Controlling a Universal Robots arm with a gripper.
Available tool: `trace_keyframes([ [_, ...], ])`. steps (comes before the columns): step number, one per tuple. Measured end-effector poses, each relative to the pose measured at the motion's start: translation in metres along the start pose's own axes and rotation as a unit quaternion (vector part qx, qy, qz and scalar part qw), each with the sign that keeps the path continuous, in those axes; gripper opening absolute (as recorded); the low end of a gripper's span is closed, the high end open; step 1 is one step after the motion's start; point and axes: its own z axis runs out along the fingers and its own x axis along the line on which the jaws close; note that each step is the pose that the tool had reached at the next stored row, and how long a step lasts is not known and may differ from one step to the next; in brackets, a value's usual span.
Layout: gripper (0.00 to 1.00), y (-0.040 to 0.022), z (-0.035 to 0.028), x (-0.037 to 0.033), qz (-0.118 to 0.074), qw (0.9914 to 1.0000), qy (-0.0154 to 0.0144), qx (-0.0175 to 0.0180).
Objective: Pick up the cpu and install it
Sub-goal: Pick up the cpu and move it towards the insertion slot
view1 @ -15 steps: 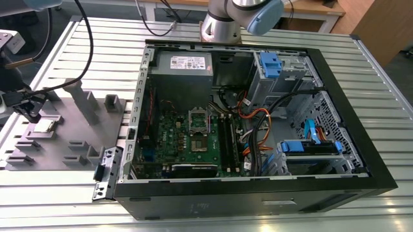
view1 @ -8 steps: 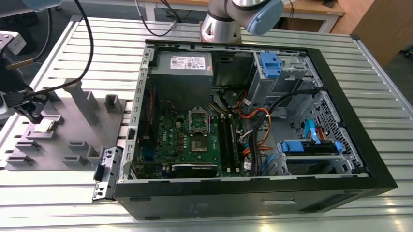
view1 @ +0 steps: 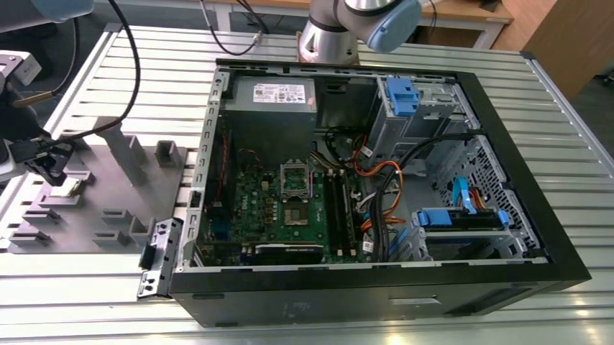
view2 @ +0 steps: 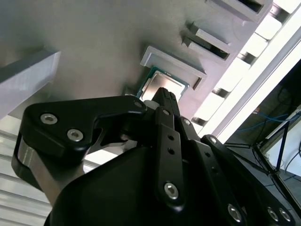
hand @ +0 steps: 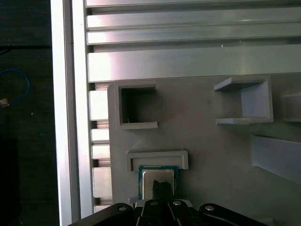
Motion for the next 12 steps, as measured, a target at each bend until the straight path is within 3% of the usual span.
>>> trace_keyframes([
  [8, 0.11, 0.0003, 0.0019, 0.0002, -0.001, 1.00000, -0.0002, -0.0002],
  [12, 0.11, 0.0003, 0.0026, 0.0003, -0.017, 0.99986, 0.0002, -0.0003],
])
